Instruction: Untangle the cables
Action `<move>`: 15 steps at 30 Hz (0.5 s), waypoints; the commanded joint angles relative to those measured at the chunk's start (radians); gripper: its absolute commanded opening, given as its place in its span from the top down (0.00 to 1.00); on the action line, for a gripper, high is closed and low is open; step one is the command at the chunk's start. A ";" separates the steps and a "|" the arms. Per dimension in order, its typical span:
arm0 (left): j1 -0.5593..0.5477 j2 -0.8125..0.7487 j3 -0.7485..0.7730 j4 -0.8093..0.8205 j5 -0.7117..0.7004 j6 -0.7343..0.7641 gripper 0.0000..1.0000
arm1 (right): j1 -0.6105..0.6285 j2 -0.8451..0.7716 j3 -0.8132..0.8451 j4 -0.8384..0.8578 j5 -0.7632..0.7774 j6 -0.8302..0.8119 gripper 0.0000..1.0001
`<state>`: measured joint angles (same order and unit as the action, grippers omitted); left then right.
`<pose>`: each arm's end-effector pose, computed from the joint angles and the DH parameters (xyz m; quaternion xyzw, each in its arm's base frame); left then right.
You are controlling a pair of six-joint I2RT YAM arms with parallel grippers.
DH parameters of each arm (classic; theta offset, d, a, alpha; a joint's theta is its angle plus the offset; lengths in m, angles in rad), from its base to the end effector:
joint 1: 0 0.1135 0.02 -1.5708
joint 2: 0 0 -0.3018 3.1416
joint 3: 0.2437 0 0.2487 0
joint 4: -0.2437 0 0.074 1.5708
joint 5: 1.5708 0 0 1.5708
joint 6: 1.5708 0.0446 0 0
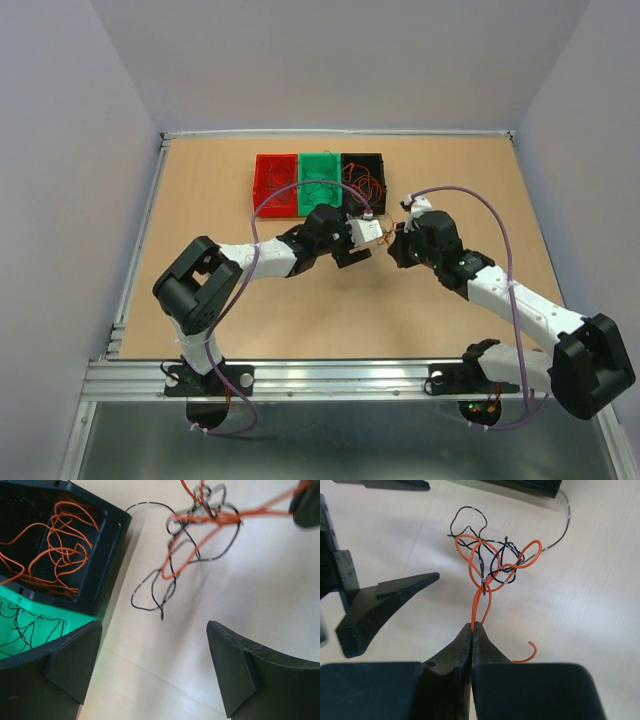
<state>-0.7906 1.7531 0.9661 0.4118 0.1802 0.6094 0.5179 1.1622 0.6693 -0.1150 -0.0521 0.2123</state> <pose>0.2738 -0.2880 0.2385 0.5691 0.5970 -0.1248 0.5515 0.2060 0.1200 0.2614 -0.1468 0.8739 0.1868 0.4242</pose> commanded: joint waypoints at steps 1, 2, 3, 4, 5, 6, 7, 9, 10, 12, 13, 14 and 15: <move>-0.004 -0.078 -0.058 0.119 0.053 0.091 0.01 | 0.011 -0.084 -0.030 0.023 0.003 -0.017 0.99; -0.002 -0.081 -0.066 0.124 0.067 0.096 0.01 | 0.013 -0.093 -0.033 0.021 0.001 -0.016 0.99; -0.002 -0.081 -0.076 0.139 0.077 0.098 0.02 | 0.014 -0.099 -0.037 0.023 0.003 -0.014 0.99; -0.002 -0.078 -0.076 0.145 0.080 0.099 0.02 | 0.014 -0.107 -0.040 0.023 0.001 -0.014 0.99; -0.002 -0.073 -0.075 0.153 0.074 0.089 0.03 | 0.014 -0.119 -0.042 0.021 0.001 -0.014 0.99; -0.004 -0.067 -0.064 0.163 0.065 0.087 0.04 | 0.016 -0.124 -0.045 0.021 0.004 -0.013 0.99; -0.004 -0.052 -0.057 0.165 0.053 0.086 0.04 | 0.017 -0.130 -0.048 0.023 0.005 -0.011 0.99; -0.002 -0.027 -0.037 0.186 0.050 0.067 0.05 | 0.019 -0.142 -0.050 0.023 0.000 -0.013 0.99; -0.002 -0.021 -0.026 0.191 0.053 0.059 0.07 | 0.019 -0.145 -0.051 0.023 -0.002 -0.013 0.99; -0.004 -0.014 -0.007 0.208 0.054 0.038 0.09 | 0.022 -0.157 -0.059 0.023 0.001 -0.010 1.00; -0.002 -0.015 -0.007 0.220 0.056 0.032 0.11 | 0.022 -0.160 -0.060 0.024 0.001 -0.007 0.99; -0.002 -0.015 -0.010 0.234 0.056 0.029 0.12 | 0.024 -0.167 -0.062 0.025 0.001 -0.005 0.99; -0.002 -0.012 -0.016 0.260 0.064 0.026 0.13 | 0.024 -0.176 -0.066 0.026 0.000 -0.005 0.99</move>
<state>-0.7902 1.7390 0.9138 0.5503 0.2256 0.6609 0.5289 1.0267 0.6277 -0.1127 -0.0521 0.2131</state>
